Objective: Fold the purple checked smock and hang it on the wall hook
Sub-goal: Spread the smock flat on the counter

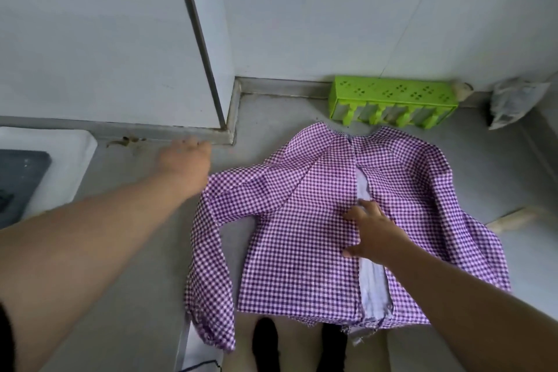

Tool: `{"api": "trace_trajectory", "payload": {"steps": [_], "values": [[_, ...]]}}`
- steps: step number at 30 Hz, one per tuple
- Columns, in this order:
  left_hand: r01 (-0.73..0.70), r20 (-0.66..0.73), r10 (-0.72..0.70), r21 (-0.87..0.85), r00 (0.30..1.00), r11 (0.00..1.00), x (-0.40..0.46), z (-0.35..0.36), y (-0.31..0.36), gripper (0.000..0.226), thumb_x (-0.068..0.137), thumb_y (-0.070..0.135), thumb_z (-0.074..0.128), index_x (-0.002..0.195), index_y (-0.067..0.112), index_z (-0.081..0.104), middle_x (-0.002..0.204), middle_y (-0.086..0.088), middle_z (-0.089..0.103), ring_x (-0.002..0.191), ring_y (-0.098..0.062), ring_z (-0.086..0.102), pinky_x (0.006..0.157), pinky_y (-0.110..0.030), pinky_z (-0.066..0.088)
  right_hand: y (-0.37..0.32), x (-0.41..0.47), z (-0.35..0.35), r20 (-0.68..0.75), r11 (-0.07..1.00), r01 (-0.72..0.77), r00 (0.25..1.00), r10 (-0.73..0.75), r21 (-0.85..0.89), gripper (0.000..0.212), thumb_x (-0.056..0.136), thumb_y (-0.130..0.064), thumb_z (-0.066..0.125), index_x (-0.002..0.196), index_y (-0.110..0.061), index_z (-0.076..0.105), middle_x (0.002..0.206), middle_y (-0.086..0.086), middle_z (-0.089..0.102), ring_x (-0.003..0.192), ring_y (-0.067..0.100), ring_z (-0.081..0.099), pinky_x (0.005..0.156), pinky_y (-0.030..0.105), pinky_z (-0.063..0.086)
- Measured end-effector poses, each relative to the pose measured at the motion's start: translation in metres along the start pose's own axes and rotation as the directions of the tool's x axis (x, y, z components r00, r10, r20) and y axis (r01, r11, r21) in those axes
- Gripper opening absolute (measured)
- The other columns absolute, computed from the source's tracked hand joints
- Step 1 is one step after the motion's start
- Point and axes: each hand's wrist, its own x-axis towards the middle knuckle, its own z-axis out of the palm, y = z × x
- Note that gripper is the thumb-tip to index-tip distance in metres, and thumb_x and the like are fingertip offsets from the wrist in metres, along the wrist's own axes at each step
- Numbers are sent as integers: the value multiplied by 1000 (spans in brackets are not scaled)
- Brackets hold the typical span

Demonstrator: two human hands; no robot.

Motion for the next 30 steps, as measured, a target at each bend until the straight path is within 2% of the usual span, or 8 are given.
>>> {"api": "trace_trajectory", "payload": {"steps": [2, 5, 7, 17, 23, 25, 27, 30], "values": [[-253, -88, 253, 5, 964, 967, -6, 1, 7, 37, 97, 38, 59, 133, 31, 56, 134, -1, 56, 118, -23, 57, 94, -43, 54, 0, -1, 0, 2, 1000, 0, 1000, 1, -4, 94, 59, -60, 91, 139, -37, 47, 160, 1, 21, 149, 23, 29, 110, 56, 45], [-772, -53, 774, 53, 631, 633, -29, 18, 39, 40, 98, 43, 51, 136, 38, 62, 154, 7, 51, 141, -17, 45, 122, -47, 35, -1, 0, 0, 3, 1000, -6, 1000, 6, 1, 94, 61, -60, 90, 140, -38, 46, 161, -1, 19, 149, 22, 30, 110, 56, 45], [-845, 135, 835, 108, 534, 523, -34, 37, 59, 46, 101, 47, 45, 142, 34, 60, 159, 7, 49, 147, -18, 41, 129, -47, 22, -1, 1, 1, 5, 1000, -7, 1000, 7, 2, 94, 61, -61, 90, 140, -38, 45, 162, -1, 18, 149, 23, 30, 110, 57, 45], [-448, 427, 283, 360, 859, 818, -6, 23, 30, 53, 100, 63, 42, 117, 23, 72, 113, 1, 71, 103, -19, 63, 107, -40, 42, 2, 2, 1, 17, 1000, -11, 1000, 12, -17, 94, 63, -64, 87, 141, -39, 42, 164, 0, 15, 151, 26, 29, 112, 59, 43], [57, 450, -172, 256, 877, 965, 21, 19, -9, 42, 101, 11, 64, 138, -2, 49, 122, -11, 63, 107, -25, 65, 92, -31, 54, 0, 2, -1, 24, 1000, -20, 1000, 20, -11, 94, 64, -63, 87, 143, -38, 42, 164, 0, 15, 152, 27, 28, 114, 59, 41], [71, 397, -151, 207, 905, 976, 18, 7, -6, 31, 100, 5, 63, 127, -2, 49, 110, -13, 61, 87, -27, 60, 72, -37, 55, 0, 1, -2, 29, 1000, -21, 999, 21, -10, 94, 64, -63, 88, 143, -38, 43, 164, 0, 14, 152, 27, 27, 114, 59, 41], [-164, 260, 134, 98, 956, 982, 8, 6, 6, 29, 99, 22, 64, 128, 18, 62, 112, -3, 65, 96, -21, 59, 87, -37, 53, -1, 1, -2, 31, 1000, -21, 999, 21, -4, 94, 64, -62, 88, 142, -38, 43, 163, 0, 14, 152, 26, 26, 114, 58, 41], [-681, 319, 633, 58, 706, 730, -19, 4, 39, 36, 100, 45, 49, 132, 33, 60, 125, 9, 63, 112, -16, 56, 105, -43, 47, -2, 2, -3, 29, 1000, -22, 999, 22, -2, 94, 64, -62, 88, 142, -37, 44, 162, 1, 15, 152, 26, 26, 114, 58, 41]]}}
